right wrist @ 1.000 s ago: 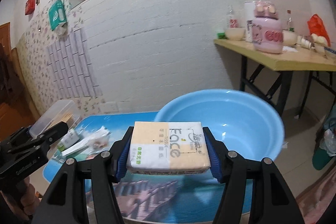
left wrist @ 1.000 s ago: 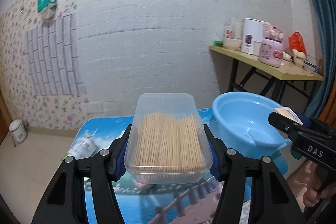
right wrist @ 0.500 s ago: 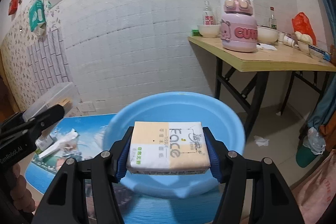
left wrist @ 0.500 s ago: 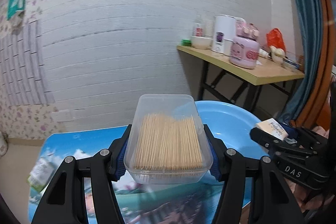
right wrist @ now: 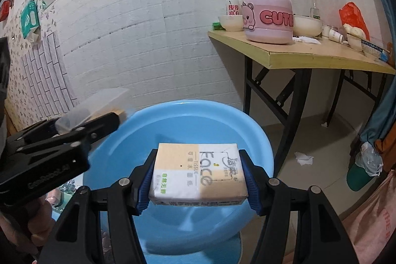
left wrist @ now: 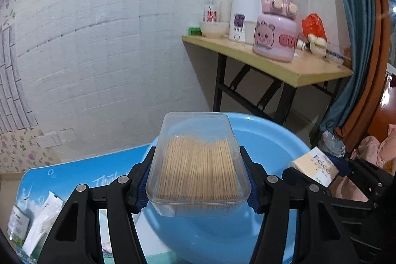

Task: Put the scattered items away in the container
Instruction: 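Carry the tissue pack and toothpick box over the blue basin with both grippers, then open both grippers to drop the tissue pack and toothpick box into the basin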

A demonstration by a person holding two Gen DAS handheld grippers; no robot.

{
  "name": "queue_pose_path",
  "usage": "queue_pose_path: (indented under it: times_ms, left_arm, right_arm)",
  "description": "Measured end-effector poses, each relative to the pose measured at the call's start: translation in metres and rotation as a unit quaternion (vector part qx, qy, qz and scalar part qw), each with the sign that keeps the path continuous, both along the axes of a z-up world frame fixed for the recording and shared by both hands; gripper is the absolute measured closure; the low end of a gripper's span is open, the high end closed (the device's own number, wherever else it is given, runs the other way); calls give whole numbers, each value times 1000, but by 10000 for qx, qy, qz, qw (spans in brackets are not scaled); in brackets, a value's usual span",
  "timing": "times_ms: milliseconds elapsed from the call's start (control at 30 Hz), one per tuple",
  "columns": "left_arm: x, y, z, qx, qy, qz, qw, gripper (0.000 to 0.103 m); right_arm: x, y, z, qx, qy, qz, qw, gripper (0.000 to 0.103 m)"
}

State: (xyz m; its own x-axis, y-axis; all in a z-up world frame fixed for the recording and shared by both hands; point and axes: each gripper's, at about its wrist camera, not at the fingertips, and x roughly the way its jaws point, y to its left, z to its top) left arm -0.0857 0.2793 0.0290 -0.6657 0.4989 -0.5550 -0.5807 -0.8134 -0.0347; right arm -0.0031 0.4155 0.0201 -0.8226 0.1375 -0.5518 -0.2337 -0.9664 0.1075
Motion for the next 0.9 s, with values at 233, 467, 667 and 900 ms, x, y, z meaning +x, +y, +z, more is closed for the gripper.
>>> queue_pose_path:
  times_ms: [233,467,667,900]
  left_arm:
    - [-2,-5,-3,-126,184,123,9997,19]
    - [-8,-31,4,-29,153,348,9993,18]
    - [-5,-45,8,55,161,440,9989,18]
    - [-2,-53,11,70,150,460,9988,18]
  right_arm:
    - [-9,6,-8,-25,-64,-6,10000,40]
    - [-11,1,-11,-29,-112,42,9999,40]
    - [-12,-9,-7,39,-95,87,9999,40]
    - [-10,-14,-4,89,-119,101,9998,40]
